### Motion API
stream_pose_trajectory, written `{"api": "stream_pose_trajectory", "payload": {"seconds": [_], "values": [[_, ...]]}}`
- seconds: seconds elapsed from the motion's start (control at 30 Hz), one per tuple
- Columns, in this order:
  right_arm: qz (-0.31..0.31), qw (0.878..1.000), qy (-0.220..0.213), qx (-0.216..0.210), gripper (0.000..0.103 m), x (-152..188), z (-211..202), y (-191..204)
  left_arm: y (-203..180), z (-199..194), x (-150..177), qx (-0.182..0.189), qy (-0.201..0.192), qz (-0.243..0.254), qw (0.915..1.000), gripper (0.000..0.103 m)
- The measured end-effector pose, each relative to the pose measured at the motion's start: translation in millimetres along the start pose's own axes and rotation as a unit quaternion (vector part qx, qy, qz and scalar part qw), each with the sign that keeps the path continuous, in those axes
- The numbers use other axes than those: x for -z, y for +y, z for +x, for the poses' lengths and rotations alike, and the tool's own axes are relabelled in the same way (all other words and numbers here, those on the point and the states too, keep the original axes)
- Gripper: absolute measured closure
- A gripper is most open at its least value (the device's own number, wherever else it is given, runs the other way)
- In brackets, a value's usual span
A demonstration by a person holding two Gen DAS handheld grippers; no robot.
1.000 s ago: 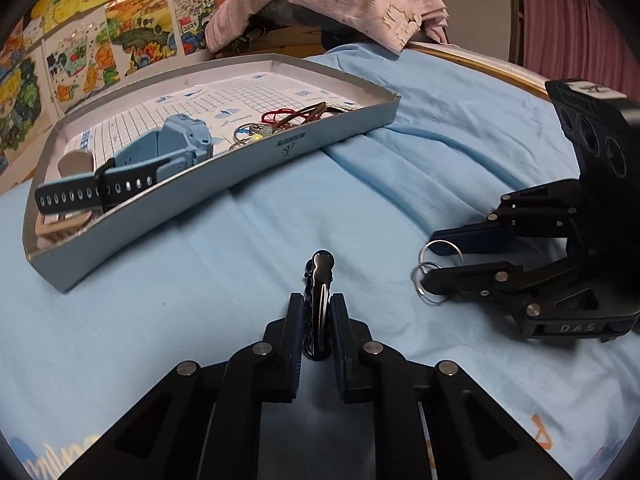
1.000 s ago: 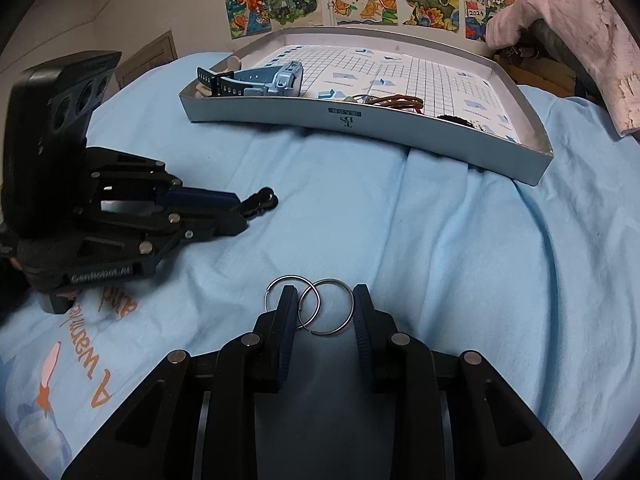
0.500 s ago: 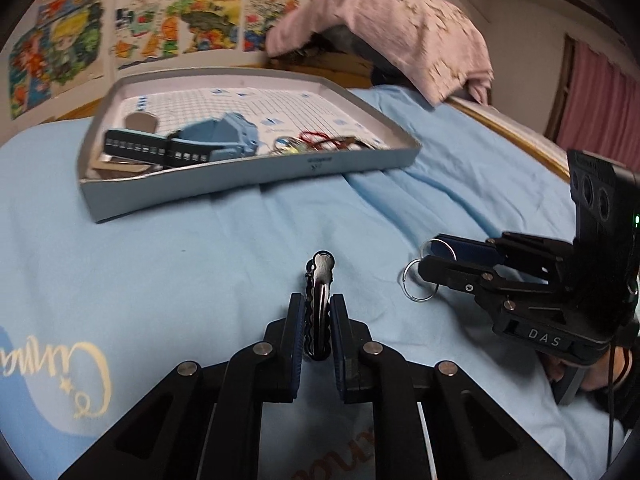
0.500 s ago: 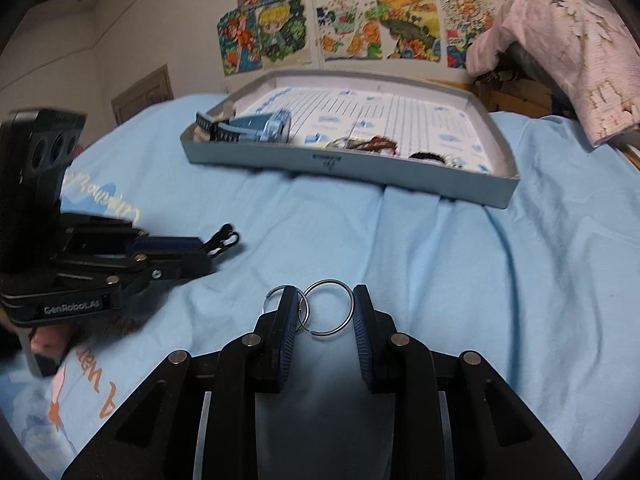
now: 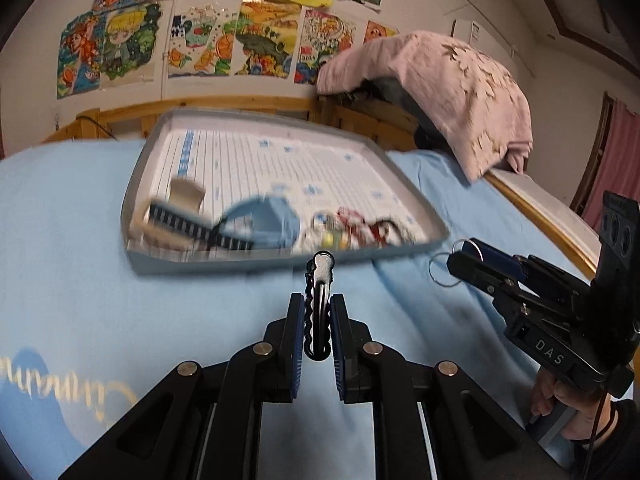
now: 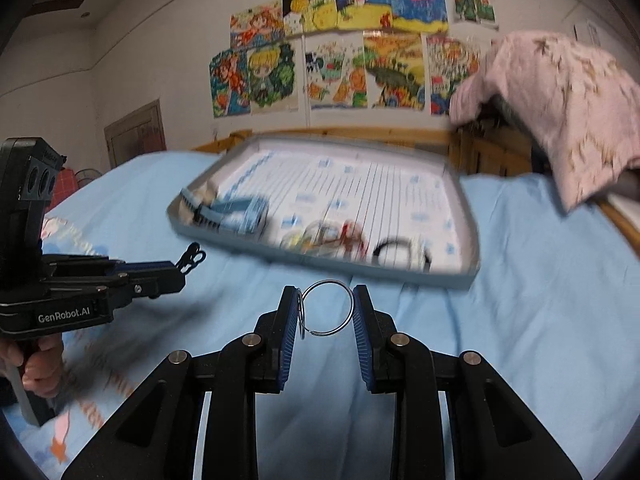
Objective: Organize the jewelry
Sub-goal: 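Carry the clip with the left tool into the tray while the right tool releases the rings there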
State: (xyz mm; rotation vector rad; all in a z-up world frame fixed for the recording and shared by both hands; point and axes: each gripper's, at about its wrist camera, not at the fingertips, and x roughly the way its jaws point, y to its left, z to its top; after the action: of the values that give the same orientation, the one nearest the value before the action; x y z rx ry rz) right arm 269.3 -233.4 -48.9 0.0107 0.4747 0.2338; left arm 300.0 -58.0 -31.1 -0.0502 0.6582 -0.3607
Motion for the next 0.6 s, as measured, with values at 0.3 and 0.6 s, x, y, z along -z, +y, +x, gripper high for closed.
{"api": "stream_pose_trajectory", "payload": {"seconds": [0.3,0.6], "values": [[0.003,0.999,-0.038,0.033,0.079,-45,33,-32,-16,51,-48,-0.004,0.002,0.016,0.9999,0.091],[0.065,0.998,0.006,0.013,0.078,-37,91,-74,-26,100,-58,-0.014,0.034,0.025,0.9990,0.091]]}}
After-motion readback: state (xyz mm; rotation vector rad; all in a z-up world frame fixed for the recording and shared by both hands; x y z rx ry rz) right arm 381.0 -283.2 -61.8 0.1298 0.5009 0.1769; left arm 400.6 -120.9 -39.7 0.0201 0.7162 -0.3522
